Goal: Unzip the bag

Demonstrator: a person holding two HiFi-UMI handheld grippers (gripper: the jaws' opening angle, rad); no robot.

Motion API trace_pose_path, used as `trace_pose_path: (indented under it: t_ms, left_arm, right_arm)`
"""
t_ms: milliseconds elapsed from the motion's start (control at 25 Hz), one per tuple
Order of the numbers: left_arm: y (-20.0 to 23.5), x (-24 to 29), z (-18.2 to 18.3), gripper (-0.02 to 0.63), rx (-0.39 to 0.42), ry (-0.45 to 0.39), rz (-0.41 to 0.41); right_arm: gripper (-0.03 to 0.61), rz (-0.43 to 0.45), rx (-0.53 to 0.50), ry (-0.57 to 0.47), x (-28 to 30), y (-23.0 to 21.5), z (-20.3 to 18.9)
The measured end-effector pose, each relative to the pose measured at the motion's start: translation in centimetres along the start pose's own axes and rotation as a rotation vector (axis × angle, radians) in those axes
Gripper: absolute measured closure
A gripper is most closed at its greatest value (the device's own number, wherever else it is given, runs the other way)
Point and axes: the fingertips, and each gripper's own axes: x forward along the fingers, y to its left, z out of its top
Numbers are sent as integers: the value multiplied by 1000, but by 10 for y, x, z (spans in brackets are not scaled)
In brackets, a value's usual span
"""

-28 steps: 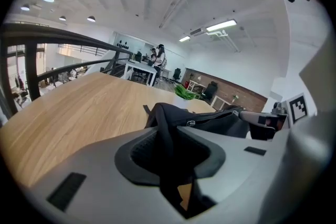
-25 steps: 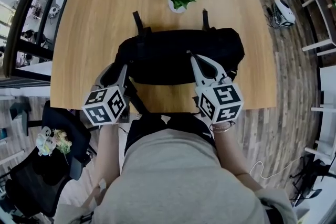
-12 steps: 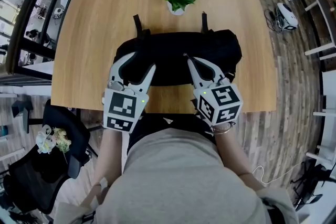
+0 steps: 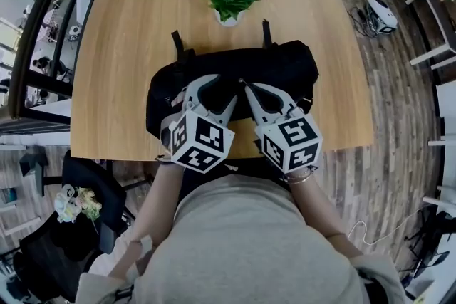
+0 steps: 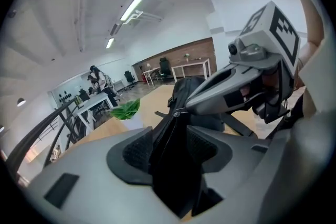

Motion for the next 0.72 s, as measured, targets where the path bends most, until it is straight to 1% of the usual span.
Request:
trace_pose_path:
  t_ms: [80,120,160,240,360,440,720]
  left_arm:
    - [-2,7,-2,405,29,19,11]
    - [-1,9,-2,437,32,21,22]
    - [0,10,-2,470,26,19,29]
    - [1,11,-2,508,10,14,27]
    - [-1,12,-4,545,10,15,24]
    - [0,11,-5,556,0,14,30]
    - [-1,10,-7,565,-30,11,33]
  right_arm:
    - [569,0,-3,3,-1,0,-1]
    - [569,1,-5,3,-1,0,-1]
    - [569,2,-5,2,-1,0,0]
    - [569,2,-2,-1,-1,-2,1]
    - [569,-6,-6,-4,0,-3,0]
    - [569,-8,-8,-7,0,-3,0]
    - [569,1,2,-4,0,-3,-3]
